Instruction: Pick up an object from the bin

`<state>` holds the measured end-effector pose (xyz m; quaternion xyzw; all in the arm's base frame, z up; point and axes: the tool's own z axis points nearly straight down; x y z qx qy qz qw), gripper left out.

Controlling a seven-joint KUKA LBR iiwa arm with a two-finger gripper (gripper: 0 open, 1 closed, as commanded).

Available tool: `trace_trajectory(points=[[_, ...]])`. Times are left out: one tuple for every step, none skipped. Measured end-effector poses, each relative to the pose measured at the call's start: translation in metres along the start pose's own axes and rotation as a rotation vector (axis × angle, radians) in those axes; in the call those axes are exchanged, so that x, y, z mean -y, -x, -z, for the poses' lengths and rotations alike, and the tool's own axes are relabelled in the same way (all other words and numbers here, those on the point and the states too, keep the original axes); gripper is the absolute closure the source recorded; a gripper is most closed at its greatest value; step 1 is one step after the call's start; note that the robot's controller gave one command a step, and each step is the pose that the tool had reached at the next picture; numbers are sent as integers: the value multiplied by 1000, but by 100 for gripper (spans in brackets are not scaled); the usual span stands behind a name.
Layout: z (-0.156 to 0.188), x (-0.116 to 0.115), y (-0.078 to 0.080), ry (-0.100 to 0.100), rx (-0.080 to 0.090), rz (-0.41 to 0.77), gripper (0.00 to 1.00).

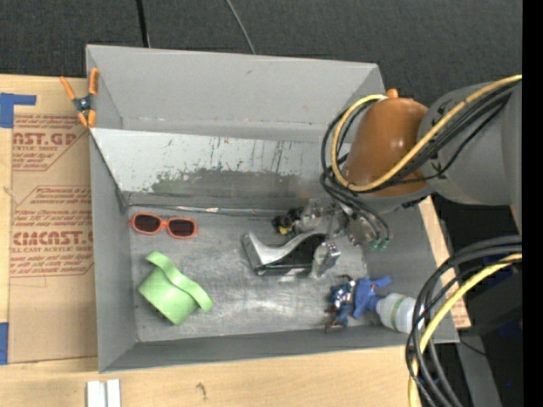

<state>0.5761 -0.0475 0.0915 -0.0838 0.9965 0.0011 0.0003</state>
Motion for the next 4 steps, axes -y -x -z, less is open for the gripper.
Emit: trace_trajectory(points=[[0, 0, 0, 0, 0, 0, 100], [0, 0, 0, 0, 0, 0, 100], [0, 0, 0, 0, 0, 0, 100], [-1, 3, 2, 7, -4, 55, 100]])
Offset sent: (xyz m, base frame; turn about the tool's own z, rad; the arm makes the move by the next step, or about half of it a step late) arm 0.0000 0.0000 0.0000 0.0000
